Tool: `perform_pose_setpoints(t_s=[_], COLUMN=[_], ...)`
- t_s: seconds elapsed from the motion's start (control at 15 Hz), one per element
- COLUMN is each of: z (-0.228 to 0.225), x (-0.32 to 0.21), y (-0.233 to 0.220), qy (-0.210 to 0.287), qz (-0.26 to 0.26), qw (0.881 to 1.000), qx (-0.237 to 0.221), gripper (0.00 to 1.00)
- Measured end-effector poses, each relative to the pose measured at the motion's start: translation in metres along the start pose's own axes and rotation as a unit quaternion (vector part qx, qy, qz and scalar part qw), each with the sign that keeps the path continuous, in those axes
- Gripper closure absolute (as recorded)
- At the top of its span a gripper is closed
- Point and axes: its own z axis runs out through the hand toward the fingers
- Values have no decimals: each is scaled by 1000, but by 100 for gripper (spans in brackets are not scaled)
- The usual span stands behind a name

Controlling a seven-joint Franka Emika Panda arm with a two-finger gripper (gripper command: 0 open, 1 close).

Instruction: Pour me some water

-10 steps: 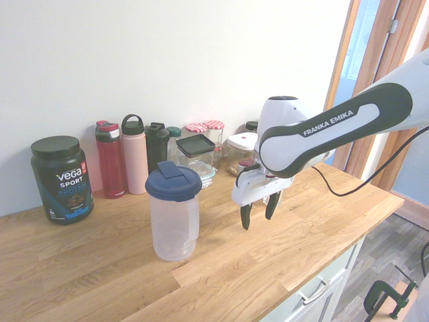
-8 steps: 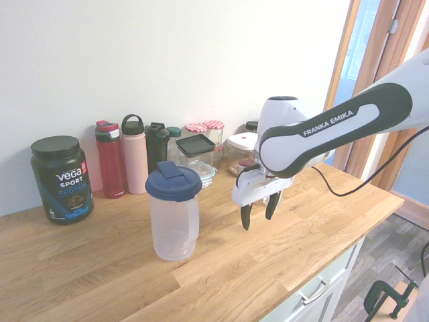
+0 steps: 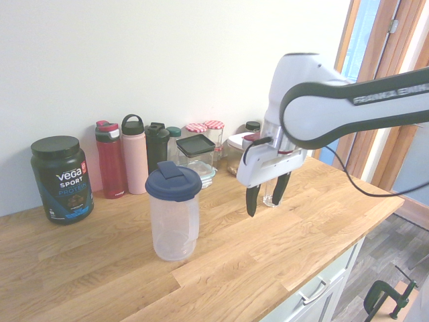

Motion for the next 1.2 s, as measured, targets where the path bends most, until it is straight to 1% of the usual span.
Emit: perform_pose_setpoints(t_s=[0.2, 0.33, 0.53, 0.67, 0.73, 0.93, 1.07, 1.2], z=[-30, -36, -25, -7, 3, 35, 45, 50], x=[-67, -99, -117, -110, -103, -81, -76, -73], y=[-3, -17, -51, -77, -89, -118, -135, -142], qy=[13, 31, 68, 73, 79, 82, 74, 80], qz=[-9, -12, 3, 4, 4, 8, 5, 10], qw=[1000, 999, 994, 993, 993, 993, 994, 994], qx=[17, 40, 84, 94, 90, 86, 83, 76], gripper=[0, 0, 0, 0, 100, 100, 100, 100])
